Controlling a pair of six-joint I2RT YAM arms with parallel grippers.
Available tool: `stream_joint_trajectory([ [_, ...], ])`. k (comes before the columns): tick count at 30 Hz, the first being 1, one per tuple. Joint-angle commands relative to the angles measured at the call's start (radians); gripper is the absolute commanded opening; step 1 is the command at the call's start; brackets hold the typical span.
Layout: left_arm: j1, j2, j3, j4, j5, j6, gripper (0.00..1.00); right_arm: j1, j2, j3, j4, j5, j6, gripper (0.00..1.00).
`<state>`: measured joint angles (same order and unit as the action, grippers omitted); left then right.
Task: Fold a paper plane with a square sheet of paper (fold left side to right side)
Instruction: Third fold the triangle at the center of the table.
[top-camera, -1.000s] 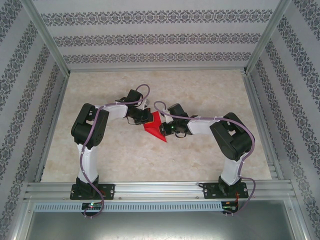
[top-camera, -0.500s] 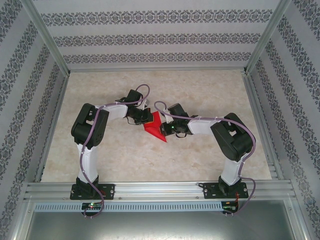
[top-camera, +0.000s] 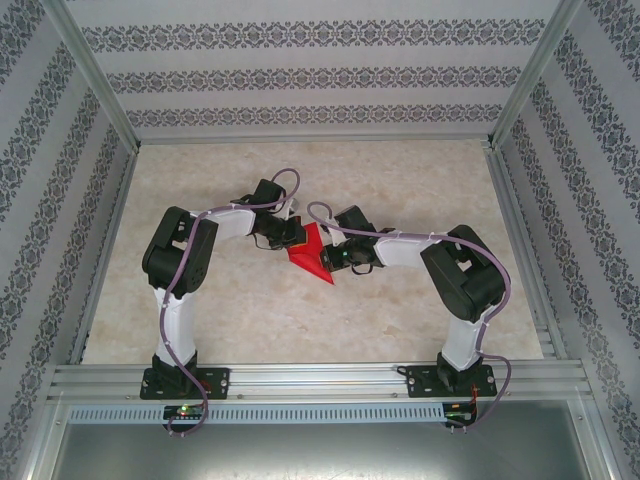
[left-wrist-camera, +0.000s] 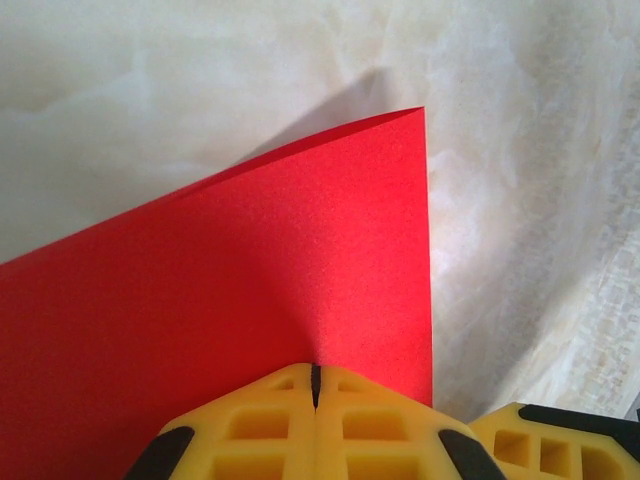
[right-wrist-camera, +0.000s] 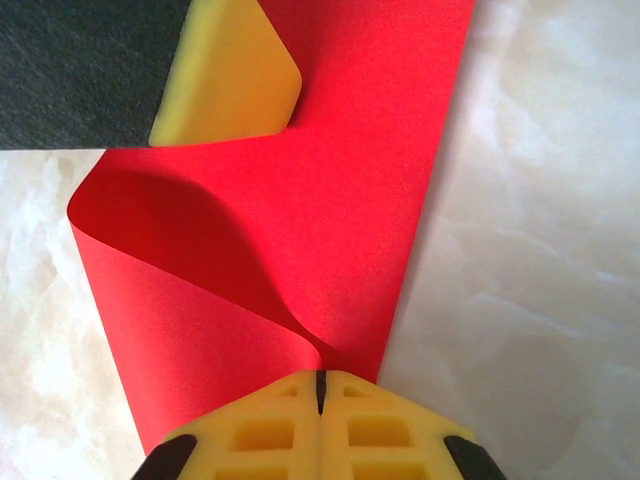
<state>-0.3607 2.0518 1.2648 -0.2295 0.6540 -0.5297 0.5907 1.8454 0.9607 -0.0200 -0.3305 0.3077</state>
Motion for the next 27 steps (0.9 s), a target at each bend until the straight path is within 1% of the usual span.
stream_joint_trajectory([
  [1, -0.004, -0.042, 0.028, -0.095, -0.019, 0.043, 0.06, -0.006, 0.029, 0.014, -0.043, 0.007, -0.03, 0.0],
  [8, 0.037, -0.085, 0.132, -0.188, -0.03, 0.077, 0.09, 0.001, 0.018, -0.002, -0.031, -0.004, -0.037, 0.0],
  [11, 0.051, -0.127, 0.119, -0.19, -0.034, 0.074, 0.09, 0.003, 0.016, -0.001, -0.033, -0.005, -0.039, 0.0],
  [13, 0.05, -0.164, 0.075, -0.167, -0.011, 0.06, 0.06, 0.003, 0.014, -0.001, -0.033, -0.005, -0.038, 0.0],
  [16, 0.047, -0.225, -0.043, -0.058, 0.086, -0.001, 0.02, 0.004, 0.014, 0.002, -0.034, -0.003, -0.041, 0.0],
  [19, 0.038, -0.26, -0.159, 0.075, 0.164, -0.074, 0.02, 0.007, 0.018, 0.005, -0.038, -0.002, -0.044, 0.0],
  [23, 0.021, -0.266, -0.28, 0.297, 0.222, -0.188, 0.02, 0.008, 0.024, 0.01, -0.048, 0.002, -0.048, 0.0],
  [27, 0.002, -0.23, -0.325, 0.407, 0.228, -0.238, 0.02, 0.009, 0.025, 0.012, -0.052, 0.0, -0.05, 0.0],
])
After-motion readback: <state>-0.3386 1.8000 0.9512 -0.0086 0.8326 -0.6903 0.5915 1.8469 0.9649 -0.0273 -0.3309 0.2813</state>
